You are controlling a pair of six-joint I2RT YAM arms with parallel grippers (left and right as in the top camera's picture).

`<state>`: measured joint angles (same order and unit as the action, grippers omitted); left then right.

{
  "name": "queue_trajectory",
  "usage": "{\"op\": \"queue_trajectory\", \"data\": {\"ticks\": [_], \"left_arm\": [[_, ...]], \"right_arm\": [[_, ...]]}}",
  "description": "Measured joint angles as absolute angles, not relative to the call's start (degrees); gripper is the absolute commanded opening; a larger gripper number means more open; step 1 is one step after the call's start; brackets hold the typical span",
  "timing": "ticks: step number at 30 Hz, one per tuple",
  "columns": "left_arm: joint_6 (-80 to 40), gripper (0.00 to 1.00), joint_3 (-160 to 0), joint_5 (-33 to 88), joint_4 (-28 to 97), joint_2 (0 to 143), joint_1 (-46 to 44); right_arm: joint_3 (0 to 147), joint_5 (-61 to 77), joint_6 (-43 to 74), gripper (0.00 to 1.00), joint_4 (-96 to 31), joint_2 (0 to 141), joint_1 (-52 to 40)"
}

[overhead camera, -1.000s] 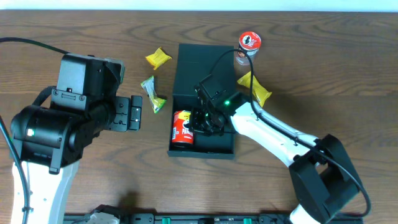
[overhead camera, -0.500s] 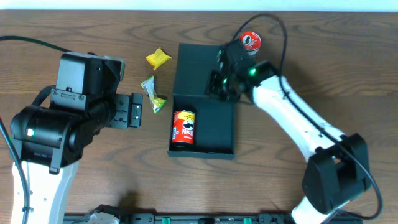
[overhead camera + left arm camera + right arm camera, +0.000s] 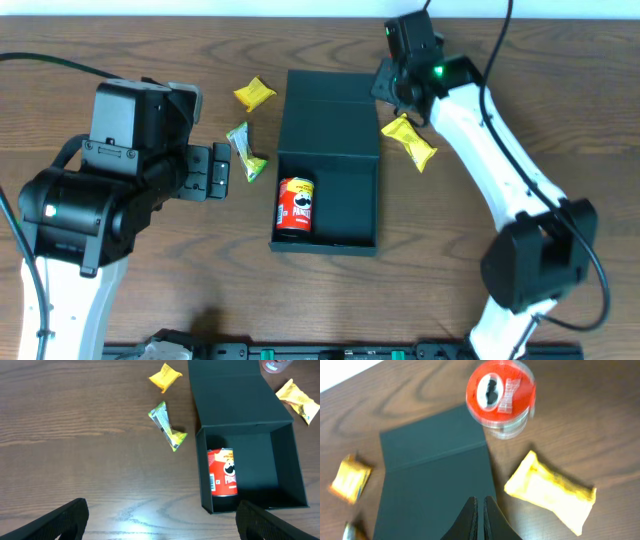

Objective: Pack container
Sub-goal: 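Move the right gripper to the tall red can behind the box and grasp it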

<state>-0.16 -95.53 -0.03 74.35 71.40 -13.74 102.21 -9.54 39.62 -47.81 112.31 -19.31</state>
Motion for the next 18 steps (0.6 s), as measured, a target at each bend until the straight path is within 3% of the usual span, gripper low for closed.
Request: {"op": "queue_trajectory", "data": {"ticks": [3,8,10,11,13,18], "left_arm": [[-0.16,0.95,-95.53,-0.03,74.54,72.18,-13.72],[-0.19,0.95,-95.48,-0.03,74.76,73.43,-13.74],[-0.19,0.95,-95.48,-0.03,74.76,73.93,-13.72],[-0.19,0.95,-95.48,-0.03,74.78,74.24,-13.72],[-0.19,0.95,-95.48,-0.01,74.78,74.81,-13.72],[-0.19,0.95,-95.48,0.47,74.81,76.53,-13.74]], "right_arm": [[109.34,-11.35,39.46,0.20,-49.56,116.92,-18.50],[117.30,-12.14,39.13,0.27,-48.71,122.26,-15.81],[118.34,-12.27,39.24,0.49,-47.27,122.87,-14.31],[118.45,-12.32,39.09,0.71,-46.98,122.87,-13.47],[118.61,-12.32,39.42,0.99,-46.44,122.89,-11.66],[118.89,-9.82,40.03,0.99,-44.51,124.14,-8.82]]}}
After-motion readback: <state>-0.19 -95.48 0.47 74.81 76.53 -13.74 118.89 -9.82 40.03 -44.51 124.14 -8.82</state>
